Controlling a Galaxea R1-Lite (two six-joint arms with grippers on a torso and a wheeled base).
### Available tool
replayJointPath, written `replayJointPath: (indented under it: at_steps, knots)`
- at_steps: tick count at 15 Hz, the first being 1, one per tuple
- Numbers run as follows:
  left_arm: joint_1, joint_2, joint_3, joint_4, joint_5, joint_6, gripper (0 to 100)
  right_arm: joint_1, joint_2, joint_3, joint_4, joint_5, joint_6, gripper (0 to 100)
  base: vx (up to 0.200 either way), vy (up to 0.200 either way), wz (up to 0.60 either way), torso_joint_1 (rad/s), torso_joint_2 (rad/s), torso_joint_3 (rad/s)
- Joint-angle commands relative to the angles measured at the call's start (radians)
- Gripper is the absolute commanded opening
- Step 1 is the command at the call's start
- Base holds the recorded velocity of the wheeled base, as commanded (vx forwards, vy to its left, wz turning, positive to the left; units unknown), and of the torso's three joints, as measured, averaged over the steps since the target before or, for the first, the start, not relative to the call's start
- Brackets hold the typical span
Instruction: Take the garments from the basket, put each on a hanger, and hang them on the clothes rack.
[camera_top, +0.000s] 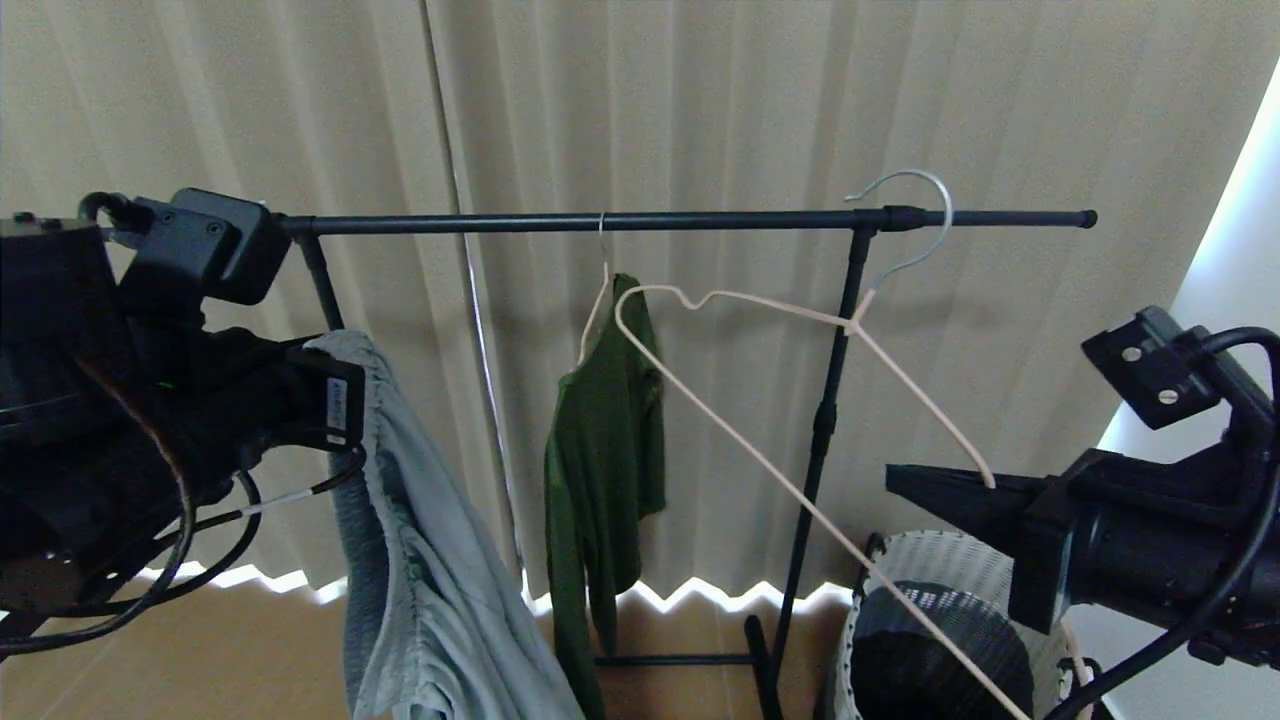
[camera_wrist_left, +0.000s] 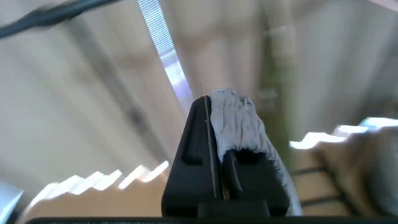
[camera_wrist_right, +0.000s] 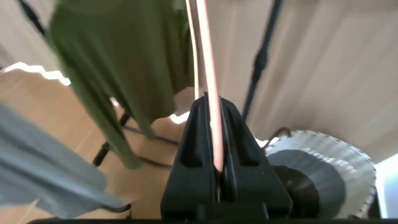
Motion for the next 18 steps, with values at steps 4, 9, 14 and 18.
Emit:
replayJointPath:
  at_steps: [4, 9, 14, 18]
  knots:
    - [0.048, 0.107, -0.061, -0.002, 0.038, -0.002, 0, 0.164, 0.102, -0.033, -0.076, 0.000, 0.040, 0, 0.000, 0.000, 0.00, 0.000, 0.00, 0.000]
    - [0.071, 0.156, -0.079, -0.022, 0.038, -0.009, 0, 0.293, 0.132, -0.024, -0.079, 0.000, 0.085, 0, 0.000, 0.000, 0.00, 0.000, 0.00, 0.000]
    - [0.083, 0.212, -0.116, -0.053, 0.043, -0.011, 0, 0.359, 0.131, -0.008, -0.079, 0.000, 0.088, 0, 0.000, 0.000, 0.00, 0.000, 0.00, 0.000]
    - [0.085, 0.220, -0.119, -0.053, 0.043, -0.023, 0, 0.412, 0.126, 0.009, -0.079, 0.000, 0.095, 0, 0.000, 0.000, 0.00, 0.000, 0.00, 0.000]
